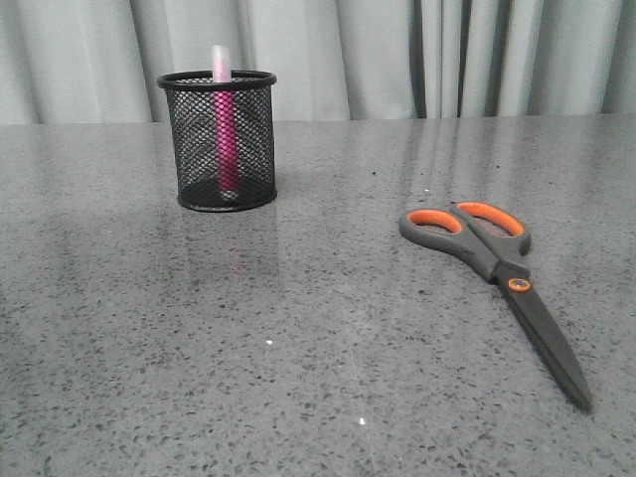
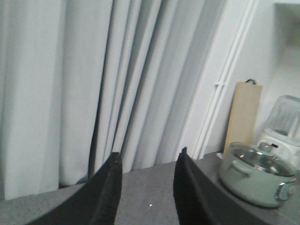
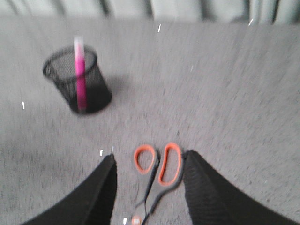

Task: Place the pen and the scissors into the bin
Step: 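Lower the right gripper onto the scissors handles and grasp them, then lift the scissors upright with the right gripper, handles up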

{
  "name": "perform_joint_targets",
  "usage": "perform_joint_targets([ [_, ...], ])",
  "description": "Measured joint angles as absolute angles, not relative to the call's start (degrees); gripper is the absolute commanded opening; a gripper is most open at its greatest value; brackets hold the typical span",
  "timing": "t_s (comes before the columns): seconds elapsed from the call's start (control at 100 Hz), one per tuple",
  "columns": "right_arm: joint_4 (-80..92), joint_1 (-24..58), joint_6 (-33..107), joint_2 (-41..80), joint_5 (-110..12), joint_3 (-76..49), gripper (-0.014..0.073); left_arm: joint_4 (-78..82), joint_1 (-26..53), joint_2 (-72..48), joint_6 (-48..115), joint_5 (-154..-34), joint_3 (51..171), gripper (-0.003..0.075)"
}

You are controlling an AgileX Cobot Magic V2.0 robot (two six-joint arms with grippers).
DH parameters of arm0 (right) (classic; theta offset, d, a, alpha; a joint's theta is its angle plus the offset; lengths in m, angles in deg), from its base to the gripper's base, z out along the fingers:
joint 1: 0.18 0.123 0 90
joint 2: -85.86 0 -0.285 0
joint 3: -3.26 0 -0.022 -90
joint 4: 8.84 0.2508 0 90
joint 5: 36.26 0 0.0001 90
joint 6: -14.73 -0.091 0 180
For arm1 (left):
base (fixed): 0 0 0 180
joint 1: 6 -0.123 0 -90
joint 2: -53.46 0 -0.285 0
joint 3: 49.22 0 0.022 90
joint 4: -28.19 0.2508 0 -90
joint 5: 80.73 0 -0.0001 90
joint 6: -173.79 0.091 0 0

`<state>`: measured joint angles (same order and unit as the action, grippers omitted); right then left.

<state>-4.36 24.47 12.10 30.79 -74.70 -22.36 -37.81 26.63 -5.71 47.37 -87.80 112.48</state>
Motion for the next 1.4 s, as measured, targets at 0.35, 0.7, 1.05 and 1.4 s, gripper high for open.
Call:
perform_joint_targets([
  [0.35,-7.13,30.74,4.96,5.91,-93.04,-12.31,0.0411,-37.47,26.85,12.05,47.37,-90.04,103.52,0.0211],
  [0.7,-6.63,30.97,2.27,-0.4,-95.14,-12.09,0.0434,-37.61,26.85,15.85,47.37,-90.25,100.82,0.0211],
  [1.05,-6.28,30.97,0.03,-7.06,-92.43,-12.09,0.0372,-38.18,26.85,15.85,47.37,-90.38,100.78,0.0211],
  [1.4,-7.61,30.97,-0.53,-11.38,-91.85,-10.67,0.0014,-39.15,26.85,15.85,47.37,-90.52,100.78,0.0211],
])
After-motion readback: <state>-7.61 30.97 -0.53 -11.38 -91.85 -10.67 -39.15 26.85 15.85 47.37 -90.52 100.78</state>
